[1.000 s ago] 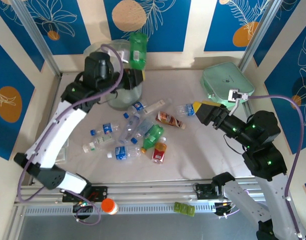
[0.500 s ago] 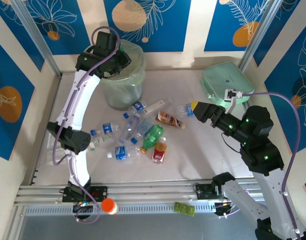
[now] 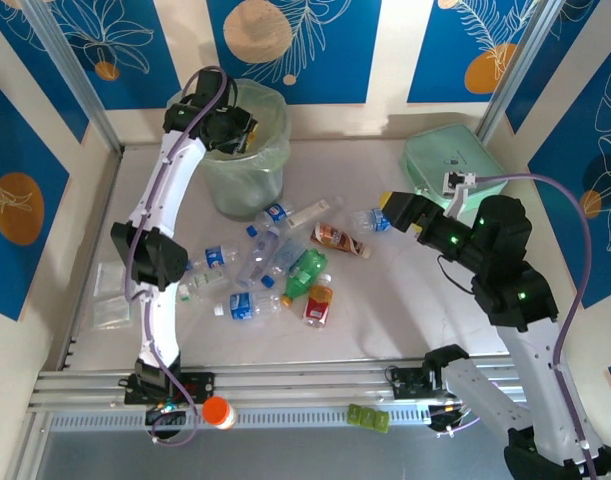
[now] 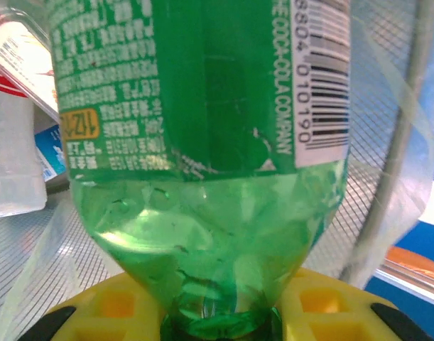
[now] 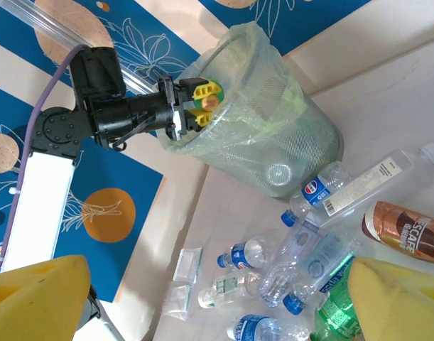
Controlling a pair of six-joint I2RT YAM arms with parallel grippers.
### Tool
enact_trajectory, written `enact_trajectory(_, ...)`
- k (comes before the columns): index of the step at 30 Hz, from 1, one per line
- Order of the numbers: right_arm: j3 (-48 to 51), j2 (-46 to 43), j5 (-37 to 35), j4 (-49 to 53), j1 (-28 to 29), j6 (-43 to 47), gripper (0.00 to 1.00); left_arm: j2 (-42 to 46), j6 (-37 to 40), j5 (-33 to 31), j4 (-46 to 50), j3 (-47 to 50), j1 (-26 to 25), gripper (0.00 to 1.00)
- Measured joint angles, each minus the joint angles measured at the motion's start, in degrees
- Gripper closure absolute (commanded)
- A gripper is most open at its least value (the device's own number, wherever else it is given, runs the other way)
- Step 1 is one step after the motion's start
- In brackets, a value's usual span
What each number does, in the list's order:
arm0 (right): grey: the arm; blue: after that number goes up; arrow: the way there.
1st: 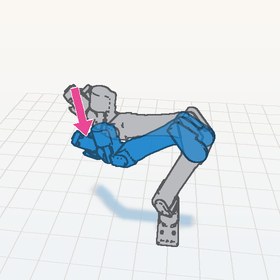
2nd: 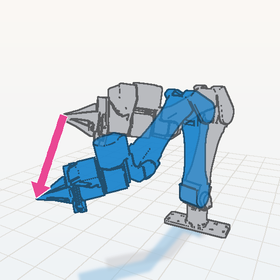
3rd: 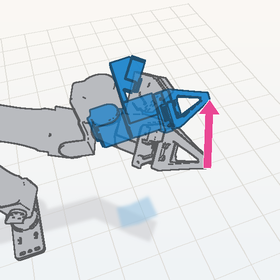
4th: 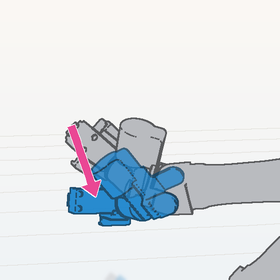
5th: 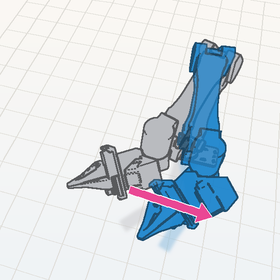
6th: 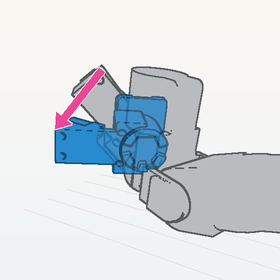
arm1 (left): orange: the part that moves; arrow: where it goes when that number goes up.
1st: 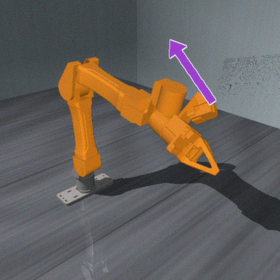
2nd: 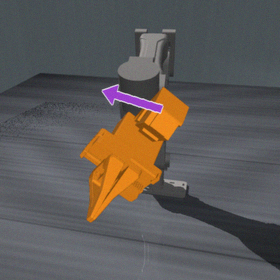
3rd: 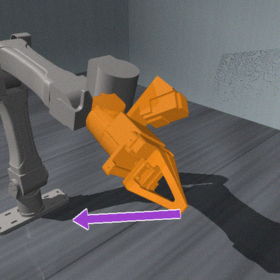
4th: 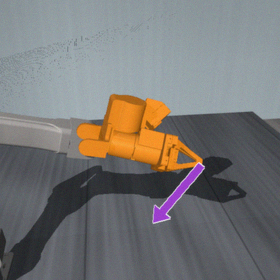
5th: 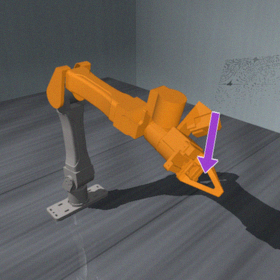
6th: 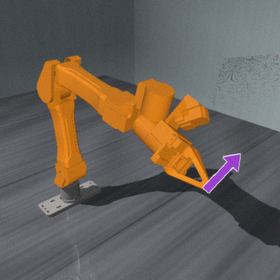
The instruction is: Put the plastic bottles in the bin
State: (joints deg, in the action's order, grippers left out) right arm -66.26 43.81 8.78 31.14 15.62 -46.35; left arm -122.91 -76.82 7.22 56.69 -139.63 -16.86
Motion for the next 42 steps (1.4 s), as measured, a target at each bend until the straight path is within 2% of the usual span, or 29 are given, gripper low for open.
enact_trajectory(3,0.0,0.7,0.0,0.0,0.0,-0.6,0.06,-1.5,-2.0,1.9,-1.5,0.0,0.5,0.88)
enact_trajectory(8,0.0,1.0,0.0,0.0,0.0,-1.3,0.06,-2.6,-4.3,5.0,-4.6,0.2,0.9,0.68)
enact_trajectory(13,0.0,1.0,0.0,0.0,0.0,-1.7,0.06,-2.9,-5.7,6.3,-6.6,1.1,0.9,0.55)
enact_trajectory(19,0.0,1.0,0.0,0.0,0.0,-1.9,0.07,-2.9,-5.9,7.4,-7.5,1.6,1.0,0.53)
enact_trajectory(29,0.0,0.3,0.0,0.0,0.2,-2.1,0.09,-0.3,-3.6,8.2,-8.2,2.4,1.1,0.54)
enact_trajectory(32,0.5,0.1,0.1,0.0,0.9,-1.6,0.09,4.6,0.0,8.3,-9.2,5.0,1.1,0.55)
enact_trajectory(35,1.0,0.0,0.2,0.2,2.1,-0.6,0.10,13.3,5.4,8.4,-12.1,11.9,0.6,0.54)
enact_trajectory(42,1.5,2.7,-1.0,3.7,7.7,4.5,0.12,40.1,22.1,10.0,-24.5,38.3,-4.1,0.53)
